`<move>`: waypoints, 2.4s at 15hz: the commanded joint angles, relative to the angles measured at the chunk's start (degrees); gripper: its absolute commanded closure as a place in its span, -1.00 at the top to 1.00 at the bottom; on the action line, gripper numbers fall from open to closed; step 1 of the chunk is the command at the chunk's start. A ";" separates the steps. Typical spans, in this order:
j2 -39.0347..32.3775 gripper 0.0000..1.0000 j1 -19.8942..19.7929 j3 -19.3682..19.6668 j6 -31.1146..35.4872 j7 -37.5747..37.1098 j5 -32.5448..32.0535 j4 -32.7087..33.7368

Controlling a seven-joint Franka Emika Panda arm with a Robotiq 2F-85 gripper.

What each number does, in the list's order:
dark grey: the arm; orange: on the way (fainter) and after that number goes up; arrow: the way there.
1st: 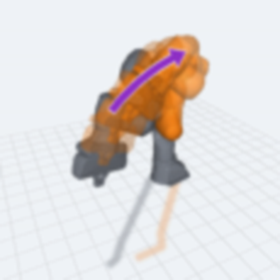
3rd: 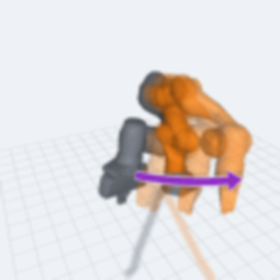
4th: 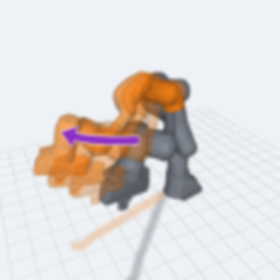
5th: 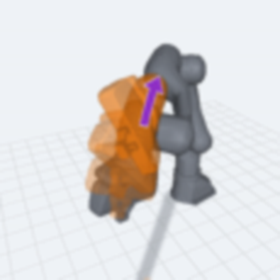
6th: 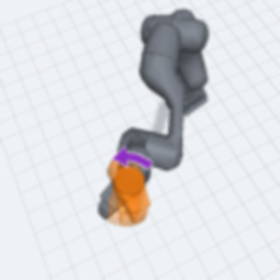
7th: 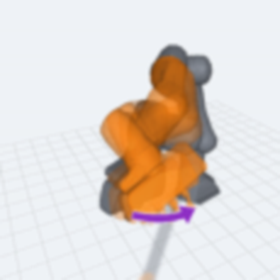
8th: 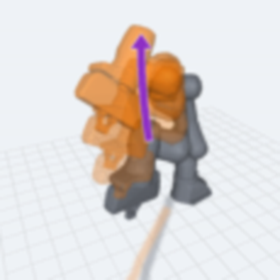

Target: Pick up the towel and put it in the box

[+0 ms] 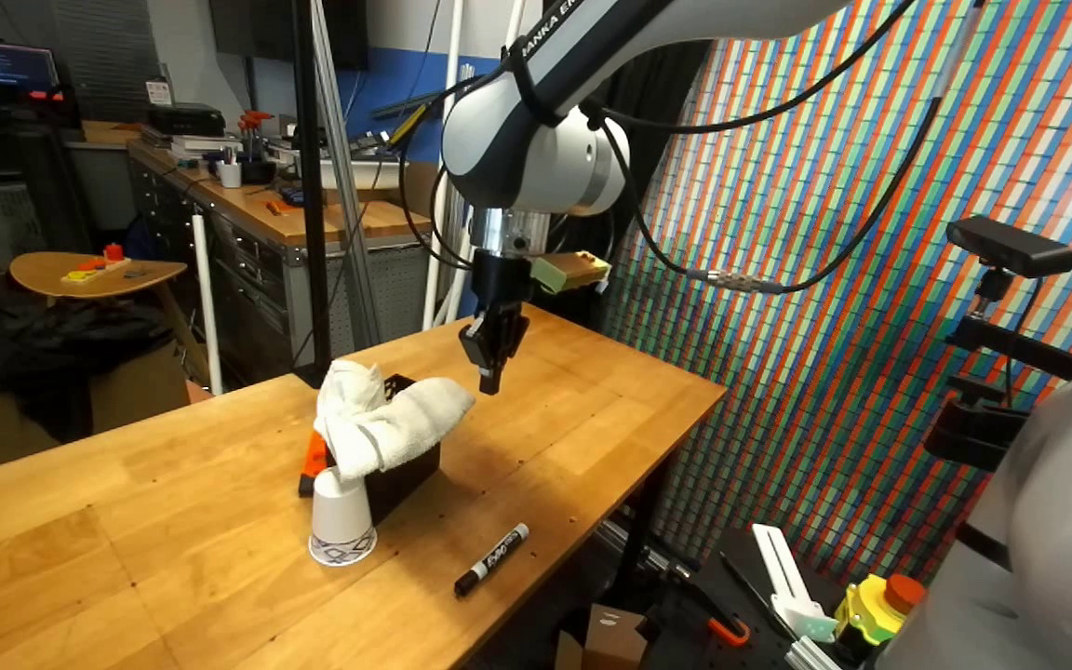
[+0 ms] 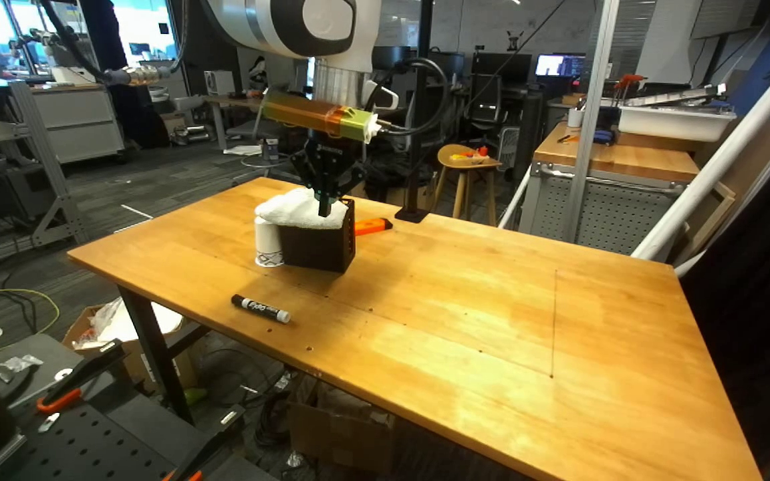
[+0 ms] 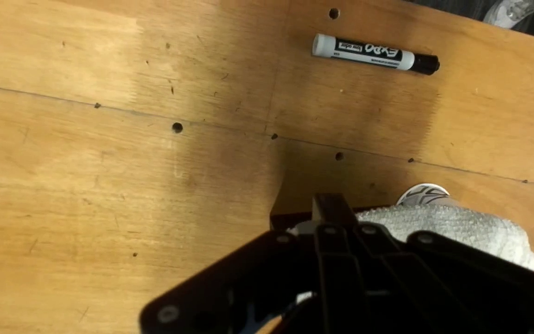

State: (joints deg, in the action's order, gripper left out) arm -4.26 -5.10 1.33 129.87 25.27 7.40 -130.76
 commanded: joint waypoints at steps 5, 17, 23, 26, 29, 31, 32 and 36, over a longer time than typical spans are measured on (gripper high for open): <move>-0.55 -0.98 0.61 -0.36 3.03 1.03 2.70 -3.24; -5.20 -0.98 1.25 -3.29 7.62 1.20 4.82 -1.80; -5.50 -0.98 1.03 -3.98 8.34 0.90 4.76 -1.42; -5.02 -0.98 0.82 -4.11 9.43 1.08 6.00 -0.55; -4.58 -0.98 0.83 -4.35 10.65 1.31 7.86 0.55; -4.45 -0.98 1.05 -4.50 11.03 1.22 8.07 1.35; -4.40 -0.98 1.14 -4.62 11.05 1.25 8.15 1.73; -4.36 -0.98 1.39 -5.14 10.80 1.15 8.17 2.97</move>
State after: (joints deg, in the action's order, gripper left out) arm -9.47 -4.05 -3.28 139.99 25.53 13.90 -128.55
